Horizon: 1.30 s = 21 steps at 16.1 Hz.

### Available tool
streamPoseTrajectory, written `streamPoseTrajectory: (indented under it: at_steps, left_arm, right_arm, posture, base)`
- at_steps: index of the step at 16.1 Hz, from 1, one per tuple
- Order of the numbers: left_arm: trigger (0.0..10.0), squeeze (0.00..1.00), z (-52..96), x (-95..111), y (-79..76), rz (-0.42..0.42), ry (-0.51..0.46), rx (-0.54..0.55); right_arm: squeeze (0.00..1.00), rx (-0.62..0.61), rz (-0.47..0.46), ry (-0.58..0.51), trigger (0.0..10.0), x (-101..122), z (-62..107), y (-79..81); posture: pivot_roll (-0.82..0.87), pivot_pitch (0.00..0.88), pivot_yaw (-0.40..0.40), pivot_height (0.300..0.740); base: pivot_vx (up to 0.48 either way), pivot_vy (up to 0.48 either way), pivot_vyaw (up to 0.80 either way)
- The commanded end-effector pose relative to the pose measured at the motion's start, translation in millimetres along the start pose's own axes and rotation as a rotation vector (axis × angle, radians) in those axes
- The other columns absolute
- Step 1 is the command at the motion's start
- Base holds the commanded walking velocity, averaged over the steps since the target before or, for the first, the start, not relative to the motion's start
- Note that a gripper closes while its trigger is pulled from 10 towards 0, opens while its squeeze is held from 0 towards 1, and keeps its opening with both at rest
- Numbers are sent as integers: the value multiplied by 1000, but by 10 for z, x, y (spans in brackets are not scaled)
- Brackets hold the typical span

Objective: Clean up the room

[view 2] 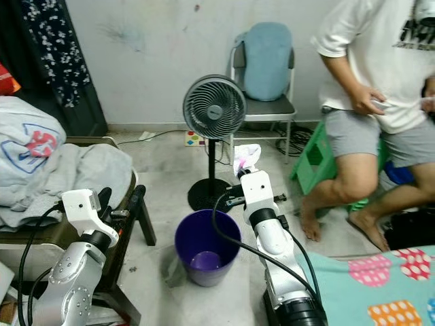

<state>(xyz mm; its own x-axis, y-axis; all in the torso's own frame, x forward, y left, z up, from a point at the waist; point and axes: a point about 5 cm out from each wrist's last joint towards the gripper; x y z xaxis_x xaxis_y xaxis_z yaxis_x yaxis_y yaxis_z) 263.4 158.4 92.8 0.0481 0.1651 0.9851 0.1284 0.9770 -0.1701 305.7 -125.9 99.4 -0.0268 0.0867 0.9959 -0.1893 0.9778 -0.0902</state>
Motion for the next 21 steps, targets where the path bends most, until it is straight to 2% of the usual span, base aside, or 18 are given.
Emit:
streamPoseTrajectory:
  at_steps: [1, 11, 18, 21]
  left_arm:
    - [10000, 0, 14, 37, -15, 0, -22, -27]
    - [10000, 0, 50, 37, -38, -3, -20, -43]
    - [10000, 0, 49, 27, -26, -7, -8, -21]
    - [10000, 0, 46, 23, -32, -6, -7, -23]
  right_arm:
    - [0, 6, -9, -20, 10000, 37, 0, -2]
    - [0, 5, -22, -25, 10000, 35, 6, 5]
    - [0, -9, -47, -4, 10000, 8, -2, -10]
    - [0, -13, -49, -5, 10000, 7, -4, -18]
  posture:
    - [-133, 0, -14, 740]
    - [-129, 0, -9, 740]
    - [-127, 0, -7, 740]
    - [-131, 0, -6, 740]
  base:
    - [0, 0, 0]
    - [389, 0, 0]
    - [0, 0, 0]
    - [0, 0, -800]
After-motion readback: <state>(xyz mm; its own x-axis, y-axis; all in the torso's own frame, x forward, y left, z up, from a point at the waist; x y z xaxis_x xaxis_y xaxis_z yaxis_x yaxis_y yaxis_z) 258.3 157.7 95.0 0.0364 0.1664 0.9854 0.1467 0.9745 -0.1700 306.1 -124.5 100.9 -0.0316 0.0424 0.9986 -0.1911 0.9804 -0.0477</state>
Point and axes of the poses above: a point about 5 cm out from each wrist's last joint towards the gripper, its own z axis pointing back from the gripper into the wrist, its own x axis along the axis of the wrist's last joint, y = z × x, and after that the axes turned 7 degrees about -z, right-handed
